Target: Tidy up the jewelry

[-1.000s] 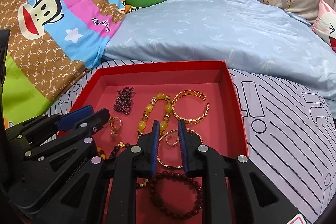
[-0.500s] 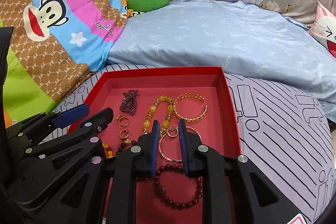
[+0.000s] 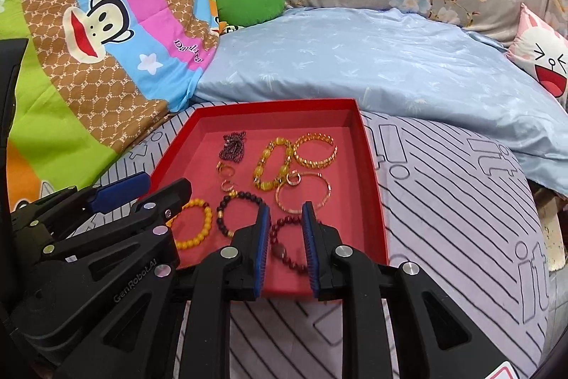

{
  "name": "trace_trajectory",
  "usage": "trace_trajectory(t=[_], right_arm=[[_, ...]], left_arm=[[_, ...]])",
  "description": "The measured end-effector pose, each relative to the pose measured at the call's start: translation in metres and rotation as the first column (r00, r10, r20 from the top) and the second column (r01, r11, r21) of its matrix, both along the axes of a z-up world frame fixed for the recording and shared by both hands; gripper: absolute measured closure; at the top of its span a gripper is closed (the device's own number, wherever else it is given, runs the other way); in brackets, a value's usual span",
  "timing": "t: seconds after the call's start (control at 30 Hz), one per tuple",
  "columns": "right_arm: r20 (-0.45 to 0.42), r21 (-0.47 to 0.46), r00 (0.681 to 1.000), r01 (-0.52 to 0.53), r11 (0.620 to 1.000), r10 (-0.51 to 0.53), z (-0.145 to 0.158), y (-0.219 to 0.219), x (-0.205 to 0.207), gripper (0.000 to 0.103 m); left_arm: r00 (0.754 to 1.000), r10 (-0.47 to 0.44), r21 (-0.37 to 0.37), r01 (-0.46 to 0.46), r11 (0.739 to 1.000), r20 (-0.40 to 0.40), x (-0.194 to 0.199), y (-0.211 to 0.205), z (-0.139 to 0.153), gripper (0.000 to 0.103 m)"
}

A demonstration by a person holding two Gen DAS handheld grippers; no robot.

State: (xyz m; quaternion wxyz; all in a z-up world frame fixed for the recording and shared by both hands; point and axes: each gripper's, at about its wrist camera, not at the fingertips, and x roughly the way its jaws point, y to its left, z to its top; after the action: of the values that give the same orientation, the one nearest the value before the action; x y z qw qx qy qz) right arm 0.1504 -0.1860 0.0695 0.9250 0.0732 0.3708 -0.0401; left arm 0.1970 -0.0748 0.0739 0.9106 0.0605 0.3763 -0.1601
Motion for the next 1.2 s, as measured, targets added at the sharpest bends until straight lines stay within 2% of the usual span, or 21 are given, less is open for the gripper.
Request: trace_trajectory(t=[0.23, 0.53, 0.9, 1.2], right_arm=[[-0.004, -0.009, 1.0, 0.017, 1.0, -0.017, 0.003, 0.008, -0.039, 0.08], [-0.026, -0.011, 1.0, 0.013, 1.0, -0.013, -0.004, 0.016, -0.069, 0.079], [-0.039, -0.017, 0.999, 0.02, 1.0, -0.021, -0.007, 0.017, -0.082, 0.065], [-0.037, -0.024, 0.999, 0.038, 0.999, -0.039, -0.007, 0.011, -0.087, 0.054]], left_arm=[[1.0, -0.001, 0.001, 0.001, 1.0, -0.012, -0.038, 0.007, 0.0, 0.065], [0.999, 0.009, -0.001, -0.009, 1.0, -0.053, -0.066, 0.017, -0.01, 0.065], [0.998, 0.047, 0.04, -0.045, 0.998, -0.048, -0.08, 0.022, -0.013, 0.065], [0.997, 0.068, 0.06, -0.066, 0.996, -0.036, -0.083, 0.024, -0.011, 0.054]])
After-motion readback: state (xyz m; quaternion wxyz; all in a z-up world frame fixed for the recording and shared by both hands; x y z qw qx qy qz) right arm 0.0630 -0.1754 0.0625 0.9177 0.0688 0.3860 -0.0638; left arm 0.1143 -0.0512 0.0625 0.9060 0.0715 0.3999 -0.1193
